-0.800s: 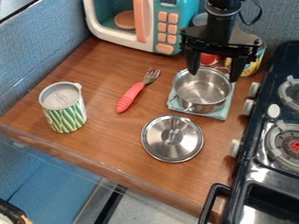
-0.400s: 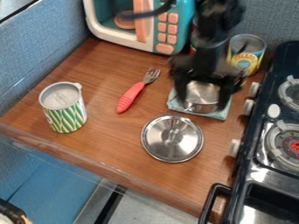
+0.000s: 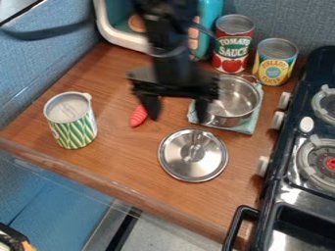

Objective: Take the mug and put it on the back left side of the table in front of the oven

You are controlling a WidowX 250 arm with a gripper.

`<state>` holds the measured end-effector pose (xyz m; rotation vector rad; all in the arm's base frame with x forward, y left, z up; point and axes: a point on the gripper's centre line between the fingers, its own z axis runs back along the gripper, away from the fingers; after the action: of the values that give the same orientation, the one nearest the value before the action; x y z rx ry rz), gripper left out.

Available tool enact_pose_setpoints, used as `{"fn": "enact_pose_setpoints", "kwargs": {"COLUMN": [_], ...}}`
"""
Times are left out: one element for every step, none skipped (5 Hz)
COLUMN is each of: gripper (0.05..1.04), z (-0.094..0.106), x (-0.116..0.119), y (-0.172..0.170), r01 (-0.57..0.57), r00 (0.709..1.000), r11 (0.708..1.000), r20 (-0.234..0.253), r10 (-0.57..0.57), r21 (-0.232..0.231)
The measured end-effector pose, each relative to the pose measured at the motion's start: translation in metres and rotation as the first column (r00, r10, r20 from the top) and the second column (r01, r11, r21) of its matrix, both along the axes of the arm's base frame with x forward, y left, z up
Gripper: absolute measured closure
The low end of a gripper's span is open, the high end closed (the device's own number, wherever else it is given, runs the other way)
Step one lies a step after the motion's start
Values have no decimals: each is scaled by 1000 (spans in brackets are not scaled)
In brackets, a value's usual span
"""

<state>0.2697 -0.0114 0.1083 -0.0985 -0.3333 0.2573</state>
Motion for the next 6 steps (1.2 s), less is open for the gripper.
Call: {"fn": "enact_pose_setpoints", "kwargs": {"gripper": [83, 83, 84, 84, 84, 84], "z": [10, 10, 3, -16, -37, -52], "x": [-22, -30, -41, -52, -68, -84], "y": [22, 51, 87, 110, 131, 139], "r01": [26, 70, 74, 96, 146, 166], "r00": [999, 997, 997, 993, 975, 956], "r11": [999, 995, 994, 992, 984, 982], "r20": [29, 14, -4, -79, -185, -260], "r10": [-26, -71, -74, -89, -126, -139], "r21": [28, 70, 85, 84, 100, 87]}}
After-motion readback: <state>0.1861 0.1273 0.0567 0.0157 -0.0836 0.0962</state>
